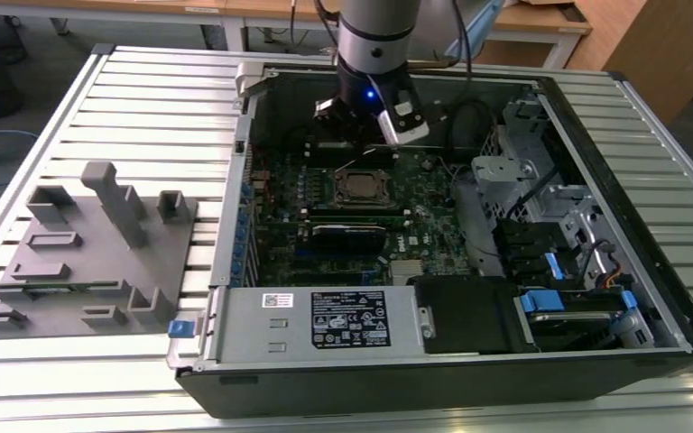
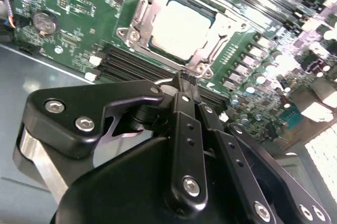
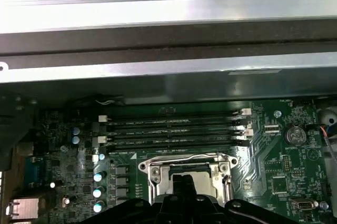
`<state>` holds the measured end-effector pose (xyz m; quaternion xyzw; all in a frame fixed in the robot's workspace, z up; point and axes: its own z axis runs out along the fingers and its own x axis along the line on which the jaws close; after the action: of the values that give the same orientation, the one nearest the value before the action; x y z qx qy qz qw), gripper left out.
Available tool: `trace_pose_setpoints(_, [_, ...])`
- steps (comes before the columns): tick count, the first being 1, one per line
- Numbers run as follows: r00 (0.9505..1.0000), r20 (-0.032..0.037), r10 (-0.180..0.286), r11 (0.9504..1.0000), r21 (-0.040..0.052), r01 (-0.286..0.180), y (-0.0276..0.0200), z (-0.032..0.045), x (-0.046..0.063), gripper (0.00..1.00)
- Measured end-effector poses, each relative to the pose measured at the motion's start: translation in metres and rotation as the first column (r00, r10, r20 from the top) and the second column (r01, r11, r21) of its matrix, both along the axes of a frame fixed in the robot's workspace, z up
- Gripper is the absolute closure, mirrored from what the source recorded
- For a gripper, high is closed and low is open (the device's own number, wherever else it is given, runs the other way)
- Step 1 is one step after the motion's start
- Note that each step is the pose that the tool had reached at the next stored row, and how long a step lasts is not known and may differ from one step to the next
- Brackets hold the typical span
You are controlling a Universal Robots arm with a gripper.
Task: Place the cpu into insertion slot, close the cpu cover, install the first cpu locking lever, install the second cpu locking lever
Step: 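Install the first cpu locking lever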
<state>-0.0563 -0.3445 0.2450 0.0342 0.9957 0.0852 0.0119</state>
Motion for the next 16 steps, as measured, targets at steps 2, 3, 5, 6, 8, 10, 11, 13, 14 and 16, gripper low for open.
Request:
trace_pose_setpoints(2, [1.0000, -0.0001, 0.000, 1.0000, -0.0002, 0.000, 0.0001, -0.0013, 0.003, 0.89])
trace_pose_setpoints(3, [1.0000, -0.0001, 0.000, 1.0000, -0.0001, 0.000, 0.0001, -0.0022, 0.004, 0.89])
trace_pose_setpoints(5, [1.0000, -0.0001, 0.000, 1.0000, -0.0001, 0.000, 0.0001, -0.0036, 0.005, 0.89])
trace_pose_setpoints(6, [1.0000, -0.0001, 0.000, 1.0000, -0.0002, 0.000, 0.0002, -0.0041, 0.005, 0.89])
trace_pose_setpoints(8, [1.0000, -0.0001, 0.000, 1.0000, -0.0002, 0.000, 0.0020, -0.0046, 0.005, 0.89])
trace_pose_setpoints(10, [1.0000, -0.0001, 0.000, 1.0000, -0.0002, 0.000, 0.0045, -0.0052, 0.005, 0.89])
trace_pose_setpoints(11, [1.0000, -0.0001, 0.000, 1.0000, -0.0002, 0.000, 0.0058, -0.0056, 0.005, 0.89])
trace_pose_setpoints(13, [1.0000, -0.0001, 0.000, 1.0000, -0.0002, 0.000, 0.0086, -0.0066, 0.005, 0.89])
trace_pose_setpoints(14, [1.0000, -0.0002, 0.000, 1.0000, -0.0003, 0.000, 0.0102, -0.0071, 0.005, 0.89])
trace_pose_setpoints(16, [1.0000, -0.0001, -0.001, 1.0000, -0.0003, 0.001, 0.0134, -0.0084, 0.005, 0.89])
